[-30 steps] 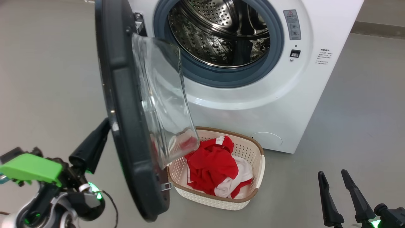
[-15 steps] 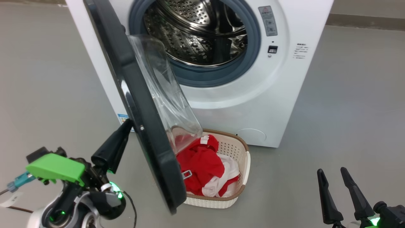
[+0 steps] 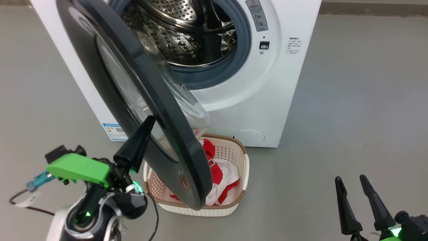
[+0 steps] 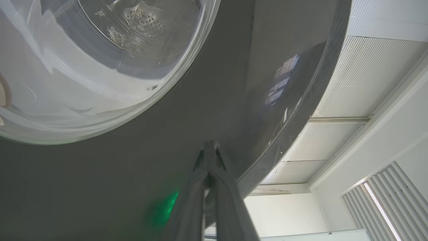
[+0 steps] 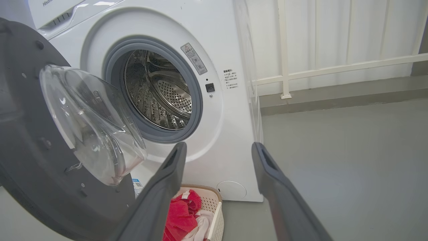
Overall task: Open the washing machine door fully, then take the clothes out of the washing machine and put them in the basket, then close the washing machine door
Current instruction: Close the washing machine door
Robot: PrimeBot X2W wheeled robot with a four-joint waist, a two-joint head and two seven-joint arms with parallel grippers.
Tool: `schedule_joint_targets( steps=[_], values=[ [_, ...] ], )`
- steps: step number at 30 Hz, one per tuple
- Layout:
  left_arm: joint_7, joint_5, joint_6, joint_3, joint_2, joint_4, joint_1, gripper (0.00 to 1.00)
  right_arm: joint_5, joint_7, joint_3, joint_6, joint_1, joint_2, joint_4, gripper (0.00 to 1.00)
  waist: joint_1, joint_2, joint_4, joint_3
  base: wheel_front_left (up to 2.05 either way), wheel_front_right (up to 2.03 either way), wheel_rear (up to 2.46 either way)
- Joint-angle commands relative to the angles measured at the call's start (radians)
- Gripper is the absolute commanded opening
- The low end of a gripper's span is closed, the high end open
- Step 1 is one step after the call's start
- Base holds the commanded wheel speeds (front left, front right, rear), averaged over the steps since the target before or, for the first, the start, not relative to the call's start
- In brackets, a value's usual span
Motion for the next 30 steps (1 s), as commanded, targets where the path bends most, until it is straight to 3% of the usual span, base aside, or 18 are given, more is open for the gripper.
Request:
schedule_joint_targets(
  steps=[1, 13, 30],
  values=[
    [-0.01, 0.012, -0.023, 0.016, 0.008, -0.009, -0.056, 0.0, 0.005, -0.011, 0.025, 0.002, -0.042, -0.01, -0.021, 1.0, 0.0, -0.0001, -0.011, 0.011, 0.0, 0.0, 0.0],
    [-0.08, -0.026, -0.097, -0.027, 0.008, 0.121, -0.176, 0.0, 0.005, -0.009, 0.031, 0.002, -0.066, -0.01, -0.024, 1.0, 0.0, -0.0001, -0.062, 0.062, 0.0, 0.0, 0.0],
    [-0.132, -0.059, -0.154, -0.098, 0.008, 0.199, -0.332, 0.0, 0.01, -0.019, 0.043, 0.002, -0.108, -0.01, -0.009, 1.0, 0.0, -0.0001, -0.139, 0.121, 0.0, 0.0, 0.0]
  ],
)
